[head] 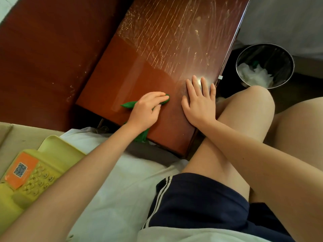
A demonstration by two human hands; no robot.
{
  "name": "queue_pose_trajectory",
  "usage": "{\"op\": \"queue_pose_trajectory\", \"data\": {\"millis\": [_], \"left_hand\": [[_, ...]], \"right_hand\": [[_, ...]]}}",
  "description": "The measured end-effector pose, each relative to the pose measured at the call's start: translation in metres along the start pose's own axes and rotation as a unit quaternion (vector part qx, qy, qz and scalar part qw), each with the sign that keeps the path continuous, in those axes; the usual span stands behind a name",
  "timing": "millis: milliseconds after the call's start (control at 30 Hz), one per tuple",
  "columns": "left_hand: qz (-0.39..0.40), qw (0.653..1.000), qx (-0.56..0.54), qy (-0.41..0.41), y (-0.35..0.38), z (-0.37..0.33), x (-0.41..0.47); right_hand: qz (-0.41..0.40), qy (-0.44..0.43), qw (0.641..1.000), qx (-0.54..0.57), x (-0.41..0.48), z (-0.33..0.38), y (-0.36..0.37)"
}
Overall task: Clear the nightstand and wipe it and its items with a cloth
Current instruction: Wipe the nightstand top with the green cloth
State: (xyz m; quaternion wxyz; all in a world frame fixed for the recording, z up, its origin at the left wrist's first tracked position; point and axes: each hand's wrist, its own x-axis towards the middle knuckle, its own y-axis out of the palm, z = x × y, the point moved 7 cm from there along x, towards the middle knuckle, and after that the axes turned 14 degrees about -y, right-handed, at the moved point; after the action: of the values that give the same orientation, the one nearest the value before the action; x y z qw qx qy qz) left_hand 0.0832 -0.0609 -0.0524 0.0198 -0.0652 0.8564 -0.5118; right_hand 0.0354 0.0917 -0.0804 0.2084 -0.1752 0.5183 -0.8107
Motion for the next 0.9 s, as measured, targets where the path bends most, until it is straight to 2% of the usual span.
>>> {"op": "queue_pose_trajectory", "data": {"millis": [167, 300, 367, 533, 767, 900], "left_hand": [[-0.071, 0.989, 0.021, -0.126, -0.020, 0.036, 0.034], [-0.139, 0.961, -0.001, -0.241, -0.020, 0.030, 0.059], [-0.148, 0.954, -0.010, -0.261, -0.015, 0.018, 0.068], [-0.101, 0.980, -0.001, -0.168, 0.009, -0.019, 0.068], [-0.053, 0.998, -0.007, -0.029, 0.012, -0.028, 0.014], [-0.037, 0.999, 0.006, -0.015, -0.001, -0.001, 0.006]], "right_hand": [[-0.006, 0.005, 1.000, 0.004, 0.002, 0.000, 0.001], [-0.018, 0.008, 1.000, 0.001, 0.002, 0.001, 0.000], [-0.021, 0.009, 1.000, 0.004, 0.002, 0.000, 0.000], [-0.028, 0.007, 1.000, -0.001, 0.002, 0.000, 0.000], [-0.034, 0.004, 0.999, -0.005, 0.002, 0.000, -0.001], [-0.027, 0.003, 1.000, 0.000, 0.002, -0.001, 0.001]]}}
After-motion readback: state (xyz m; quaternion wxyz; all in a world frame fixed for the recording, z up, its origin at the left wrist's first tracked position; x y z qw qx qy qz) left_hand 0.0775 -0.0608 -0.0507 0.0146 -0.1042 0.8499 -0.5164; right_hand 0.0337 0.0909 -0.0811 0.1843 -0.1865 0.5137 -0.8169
